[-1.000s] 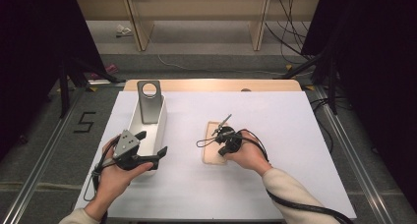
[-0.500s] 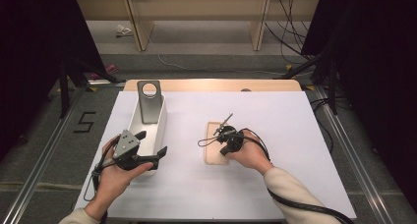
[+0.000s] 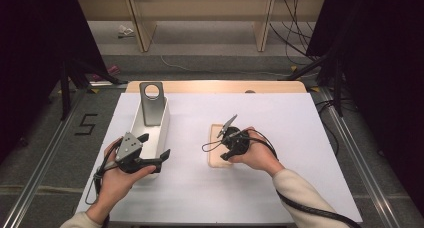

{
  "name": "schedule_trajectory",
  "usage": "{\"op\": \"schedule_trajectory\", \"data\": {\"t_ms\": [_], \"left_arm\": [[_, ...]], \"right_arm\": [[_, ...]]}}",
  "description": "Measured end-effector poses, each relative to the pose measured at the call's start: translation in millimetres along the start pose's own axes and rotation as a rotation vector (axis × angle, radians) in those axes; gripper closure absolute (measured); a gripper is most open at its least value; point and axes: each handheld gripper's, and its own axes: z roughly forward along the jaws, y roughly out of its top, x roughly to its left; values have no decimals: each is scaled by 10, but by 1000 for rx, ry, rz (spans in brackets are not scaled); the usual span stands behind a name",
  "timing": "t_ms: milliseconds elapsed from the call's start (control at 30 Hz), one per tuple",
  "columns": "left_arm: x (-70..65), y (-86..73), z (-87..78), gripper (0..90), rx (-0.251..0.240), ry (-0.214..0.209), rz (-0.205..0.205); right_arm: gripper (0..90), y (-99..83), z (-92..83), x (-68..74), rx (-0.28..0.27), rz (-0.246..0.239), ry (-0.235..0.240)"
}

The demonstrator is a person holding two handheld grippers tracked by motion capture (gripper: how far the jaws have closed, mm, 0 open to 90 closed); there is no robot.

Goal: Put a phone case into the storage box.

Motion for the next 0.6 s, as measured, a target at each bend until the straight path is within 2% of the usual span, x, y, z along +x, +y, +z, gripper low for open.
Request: {"op": "schedule_trajectory", "data": {"t_ms": [67,133,233,467,600], "left_arm": [[-2,1,2,108,0,-1,0],[-6,1,2,108,1,-1,1],[-8,1,3,108,1,-2,2],[-10,4,5,108,1,-3,3],[-13,7,6,108,-1,-6,5]], "right_arm": [[454,14,-40,43,14,-71,-9],[429,33,-58,83,27,-163,-16],[399,68,-54,164,66,-227,-23],[408,106,66,267,144,-310,-57],[421,131,109,316,163,-335,-59]]}}
